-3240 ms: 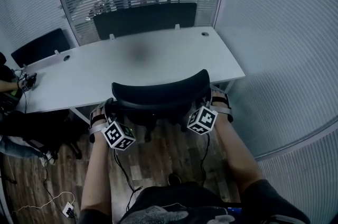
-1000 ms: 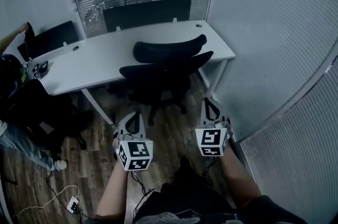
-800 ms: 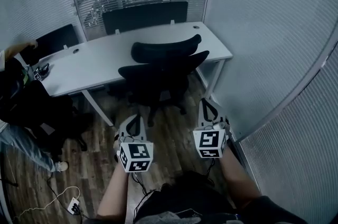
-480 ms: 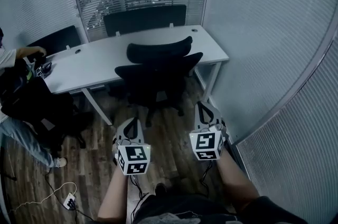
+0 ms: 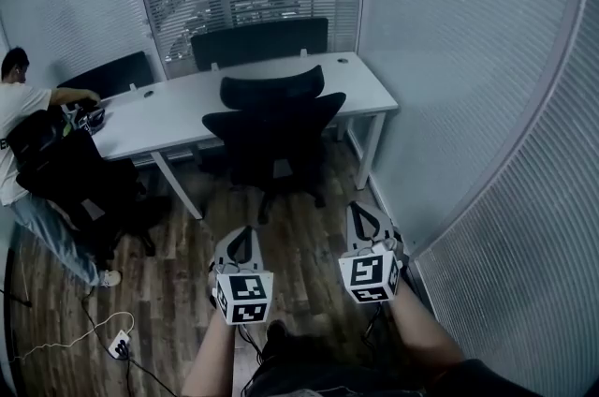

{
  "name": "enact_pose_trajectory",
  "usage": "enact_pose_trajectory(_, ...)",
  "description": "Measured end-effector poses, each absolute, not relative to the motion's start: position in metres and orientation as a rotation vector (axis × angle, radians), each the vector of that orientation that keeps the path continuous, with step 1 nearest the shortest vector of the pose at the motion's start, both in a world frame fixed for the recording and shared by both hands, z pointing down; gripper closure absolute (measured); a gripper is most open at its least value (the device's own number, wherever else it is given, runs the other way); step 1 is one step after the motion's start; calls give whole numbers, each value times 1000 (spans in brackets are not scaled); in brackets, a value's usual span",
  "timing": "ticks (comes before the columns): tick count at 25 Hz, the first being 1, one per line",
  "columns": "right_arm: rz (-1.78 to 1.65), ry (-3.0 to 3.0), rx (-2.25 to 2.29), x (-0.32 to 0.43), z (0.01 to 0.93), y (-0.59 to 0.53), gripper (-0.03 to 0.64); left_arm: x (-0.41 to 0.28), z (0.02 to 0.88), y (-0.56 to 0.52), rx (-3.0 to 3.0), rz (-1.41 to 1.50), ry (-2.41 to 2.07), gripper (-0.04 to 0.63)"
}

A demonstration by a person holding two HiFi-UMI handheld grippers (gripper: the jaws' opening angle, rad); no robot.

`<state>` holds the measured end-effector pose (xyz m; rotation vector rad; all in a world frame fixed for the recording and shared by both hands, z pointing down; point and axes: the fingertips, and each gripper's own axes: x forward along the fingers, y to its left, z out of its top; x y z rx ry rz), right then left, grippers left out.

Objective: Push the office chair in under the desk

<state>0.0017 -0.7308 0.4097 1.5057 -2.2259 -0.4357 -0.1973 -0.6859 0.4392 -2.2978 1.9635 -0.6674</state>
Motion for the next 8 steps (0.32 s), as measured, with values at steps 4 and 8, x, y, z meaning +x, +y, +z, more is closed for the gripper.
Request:
enact_pose_trajectory(4,-428,-2249,1499,23,415,-699,595,-177,442,-651,-2291,-653,1994,581)
enact_pose_trajectory(8,-412,-2264,1489,38,425,-670,595,-162,447,-620,-2290,-636,2024,581)
